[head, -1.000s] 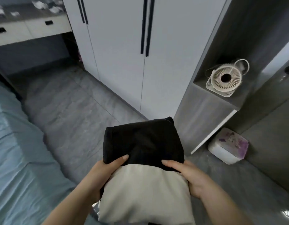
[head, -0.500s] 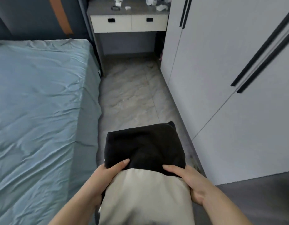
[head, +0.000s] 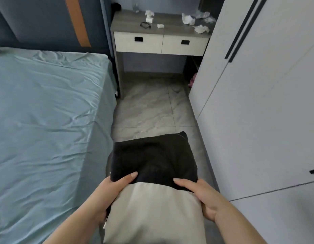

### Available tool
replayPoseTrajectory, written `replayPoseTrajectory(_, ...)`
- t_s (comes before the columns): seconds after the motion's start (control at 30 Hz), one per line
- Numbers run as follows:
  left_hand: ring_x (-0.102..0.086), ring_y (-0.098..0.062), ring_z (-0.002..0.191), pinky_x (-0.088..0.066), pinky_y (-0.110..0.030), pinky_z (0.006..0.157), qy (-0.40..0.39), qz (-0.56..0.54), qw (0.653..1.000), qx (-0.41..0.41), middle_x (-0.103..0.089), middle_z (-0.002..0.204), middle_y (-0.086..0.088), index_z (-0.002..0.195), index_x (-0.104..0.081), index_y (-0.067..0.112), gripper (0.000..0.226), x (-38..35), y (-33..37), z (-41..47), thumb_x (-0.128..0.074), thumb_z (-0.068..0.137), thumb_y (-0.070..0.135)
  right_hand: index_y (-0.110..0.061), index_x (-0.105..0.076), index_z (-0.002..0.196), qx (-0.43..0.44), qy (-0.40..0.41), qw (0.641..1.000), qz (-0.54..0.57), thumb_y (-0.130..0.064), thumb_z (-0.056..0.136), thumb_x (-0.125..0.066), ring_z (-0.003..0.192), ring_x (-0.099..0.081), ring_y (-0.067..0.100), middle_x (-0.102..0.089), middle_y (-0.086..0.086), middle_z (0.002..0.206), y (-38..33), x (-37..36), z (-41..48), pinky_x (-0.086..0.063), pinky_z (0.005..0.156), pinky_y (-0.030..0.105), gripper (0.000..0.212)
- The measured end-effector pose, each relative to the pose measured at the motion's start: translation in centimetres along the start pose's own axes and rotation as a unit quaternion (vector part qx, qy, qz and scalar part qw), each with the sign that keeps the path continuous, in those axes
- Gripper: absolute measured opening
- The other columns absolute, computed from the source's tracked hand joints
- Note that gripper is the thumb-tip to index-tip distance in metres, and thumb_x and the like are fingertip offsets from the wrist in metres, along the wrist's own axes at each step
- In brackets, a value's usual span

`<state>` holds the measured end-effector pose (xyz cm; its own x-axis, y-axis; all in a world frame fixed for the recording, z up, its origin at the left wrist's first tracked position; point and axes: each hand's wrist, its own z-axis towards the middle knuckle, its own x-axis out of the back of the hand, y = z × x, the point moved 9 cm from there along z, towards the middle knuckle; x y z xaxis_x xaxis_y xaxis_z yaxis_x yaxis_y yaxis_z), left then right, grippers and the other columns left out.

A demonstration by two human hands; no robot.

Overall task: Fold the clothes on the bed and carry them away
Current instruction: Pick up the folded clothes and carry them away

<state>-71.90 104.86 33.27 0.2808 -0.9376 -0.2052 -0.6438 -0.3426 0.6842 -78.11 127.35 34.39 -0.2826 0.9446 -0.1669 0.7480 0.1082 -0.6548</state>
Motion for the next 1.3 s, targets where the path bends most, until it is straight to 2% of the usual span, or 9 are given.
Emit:
replayPoseTrajectory(0.17,-0.074,-0.026,0.086,-0.059,-0.03,0.061,-0.001,0.001,1.0,-0.027,-0.076,0.097,-0.008,0.108,-0.069,0.019,0.051,0.5,8.3,6.3,-0.082,0.064,0.042,-0.006,-0.065,0.112,0.001,-0.01,1.0,0.009,-0.02,0.071,-0.083,0.093,-0.072,0.032,-0.074,0.016,0.102,-7.9,-0.5,7.1,-0.059,0.079,0.04,0.047)
replayPoseTrajectory(0.33,-0.074,-0.027,0.086,-0.058,-0.03,0.06,-0.004,-0.007,0.999,-0.038,-0.075,0.099,-0.011,0.103,-0.072,0.015,0.044,1.0,15.6,13.8,-0.082,0.067,0.037,-0.007,-0.064,0.114,0.003,-0.025,1.0,-0.015,-0.022,0.066,-0.086,0.093,-0.072,0.032,-0.074,0.017,0.102,-16.5,-0.7,15.4,-0.058,0.081,0.042,0.055)
replayPoseTrajectory(0.47,-0.073,-0.027,0.09,-0.058,-0.03,0.063,0.005,-0.016,0.999,-0.048,-0.075,0.102,-0.011,0.089,-0.077,0.023,0.03,1.3,21.4,19.8,-0.083,0.065,0.039,-0.007,-0.061,0.117,0.004,-0.04,0.999,-0.031,-0.02,0.068,-0.085,0.092,-0.072,0.031,-0.074,0.015,0.101,-23.9,-1.0,22.1,-0.058,0.079,0.04,0.055)
replayPoseTrajectory(0.6,-0.072,-0.026,0.094,-0.059,-0.029,0.066,0.013,-0.04,0.998,-0.055,-0.074,0.105,-0.009,0.091,-0.077,0.027,0.029,2.2,26.8,25.0,-0.083,0.066,0.04,-0.007,-0.06,0.121,-0.004,-0.063,0.996,-0.061,-0.02,0.07,-0.084,0.096,-0.071,0.031,-0.073,0.015,0.105,-30.6,-2.0,27.9,-0.056,0.088,0.045,0.057)
replayPoseTrajectory(0.73,-0.072,-0.026,0.094,-0.059,-0.03,0.067,0.031,-0.058,0.996,-0.053,-0.074,0.106,-0.009,0.093,-0.076,0.026,0.031,4.0,31.5,29.6,-0.083,0.066,0.041,-0.009,-0.062,0.116,-0.012,-0.077,0.993,-0.086,-0.018,0.073,-0.082,0.093,-0.072,0.03,-0.075,0.014,0.101,-36.6,-4.0,33.6,-0.058,0.084,0.043,0.049)
replayPoseTrajectory(0.93,-0.072,-0.025,0.096,-0.059,-0.031,0.069,0.064,-0.093,0.991,-0.065,-0.074,0.106,-0.007,0.092,-0.076,0.029,0.029,8.8,38.9,36.0,-0.083,0.067,0.041,-0.013,-0.059,0.102,-0.006,-0.087,0.991,-0.099,-0.017,0.069,-0.084,0.077,-0.074,0.023,-0.076,0.007,0.082,-44.2,-8.8,42.2,-0.059,0.06,0.031,0.042)
replayPoseTrajectory(1.07,-0.072,-0.028,0.095,-0.058,-0.036,0.076,0.091,-0.113,0.987,-0.066,-0.074,0.106,-0.01,0.104,-0.072,0.018,0.047,13.4,43.9,40.5,-0.084,0.064,0.04,-0.009,-0.056,0.102,-0.001,-0.085,0.988,-0.126,-0.018,0.067,-0.085,0.073,-0.074,0.022,-0.076,0.006,0.076,-49.4,-13.6,48.4,-0.058,0.058,0.03,0.047)
replayPoseTrajectory(1.2,-0.072,-0.026,0.096,-0.057,-0.034,0.076,0.108,-0.139,0.982,-0.069,-0.074,0.106,-0.009,0.113,-0.068,0.015,0.051,18.0,48.9,43.8,-0.08,0.068,0.038,-0.007,-0.057,0.1,-0.012,-0.091,0.983,-0.159,-0.018,0.066,-0.086,0.074,-0.074,0.024,-0.076,0.009,0.079,-54.4,-19.0,53.5,-0.058,0.061,0.033,0.046)
replayPoseTrajectory(1.3,-0.072,-0.022,0.097,-0.057,-0.032,0.076,0.12,-0.162,0.976,-0.082,-0.074,0.106,-0.005,0.115,-0.066,0.019,0.05,21.1,52.0,45.1,-0.079,0.071,0.039,-0.007,-0.071,0.081,-0.023,-0.127,0.976,-0.175,-0.016,0.059,-0.087,0.073,-0.074,0.027,-0.075,0.016,0.081,-57.4,-23.5,56.6,-0.058,0.057,0.033,0.029)
